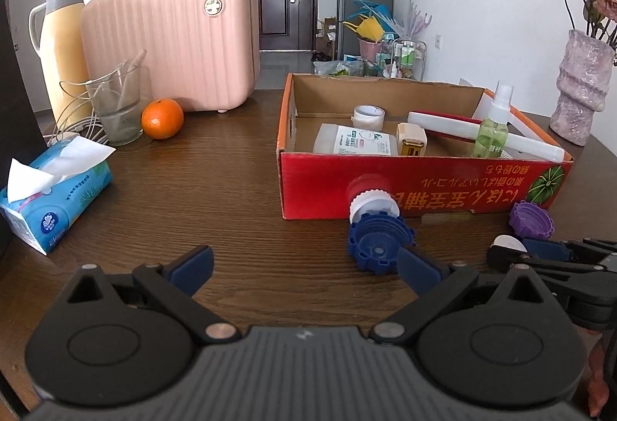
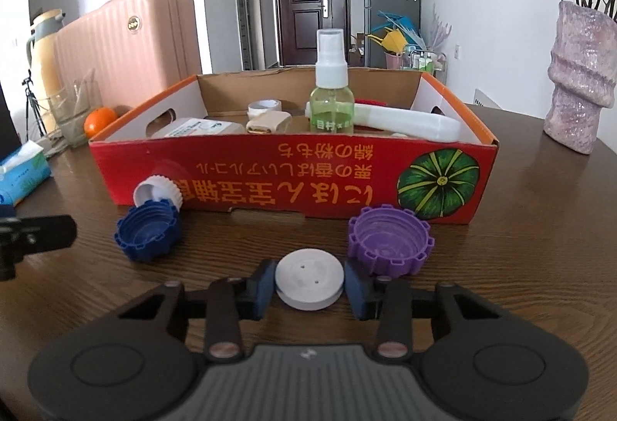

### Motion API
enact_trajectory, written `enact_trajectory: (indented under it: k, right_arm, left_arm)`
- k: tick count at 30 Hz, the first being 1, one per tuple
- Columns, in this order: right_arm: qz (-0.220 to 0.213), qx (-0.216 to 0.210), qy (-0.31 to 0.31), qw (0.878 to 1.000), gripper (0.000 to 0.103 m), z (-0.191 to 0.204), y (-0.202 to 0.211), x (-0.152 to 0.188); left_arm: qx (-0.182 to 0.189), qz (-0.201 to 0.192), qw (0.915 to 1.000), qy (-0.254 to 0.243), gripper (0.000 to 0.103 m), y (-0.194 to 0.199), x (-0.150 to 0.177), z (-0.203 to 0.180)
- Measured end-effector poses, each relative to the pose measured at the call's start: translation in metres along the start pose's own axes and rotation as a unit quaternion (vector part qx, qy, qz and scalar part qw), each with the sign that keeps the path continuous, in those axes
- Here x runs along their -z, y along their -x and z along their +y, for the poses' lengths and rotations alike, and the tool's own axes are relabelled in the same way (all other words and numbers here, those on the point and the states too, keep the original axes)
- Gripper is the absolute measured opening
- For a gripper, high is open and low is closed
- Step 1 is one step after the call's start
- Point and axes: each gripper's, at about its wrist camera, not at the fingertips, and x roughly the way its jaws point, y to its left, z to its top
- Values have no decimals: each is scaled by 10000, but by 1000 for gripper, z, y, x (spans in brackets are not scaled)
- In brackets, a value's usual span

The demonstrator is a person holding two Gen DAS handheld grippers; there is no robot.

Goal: Organize rigid objects
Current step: 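Close the right tool on the white round lid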

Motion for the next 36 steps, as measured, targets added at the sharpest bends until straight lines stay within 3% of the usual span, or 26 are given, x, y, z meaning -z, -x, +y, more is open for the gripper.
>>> enact_trajectory:
  k: [17,27,36]
  right_arm:
    - [-881,-83,-514,9948,38,-41,68,-2]
    - [-1013,16,-760,9919,38,-68,80,1]
    - [-1101,-55,-544,9924,38,-56,84,2]
  left_arm:
    - [-96,315,9995,-23,103,-37,-7,-41]
    - [-175,356,9990,-181,103,-56,-5,-63]
    - [-198,404,9988,-167,103,-65,-2,-57]
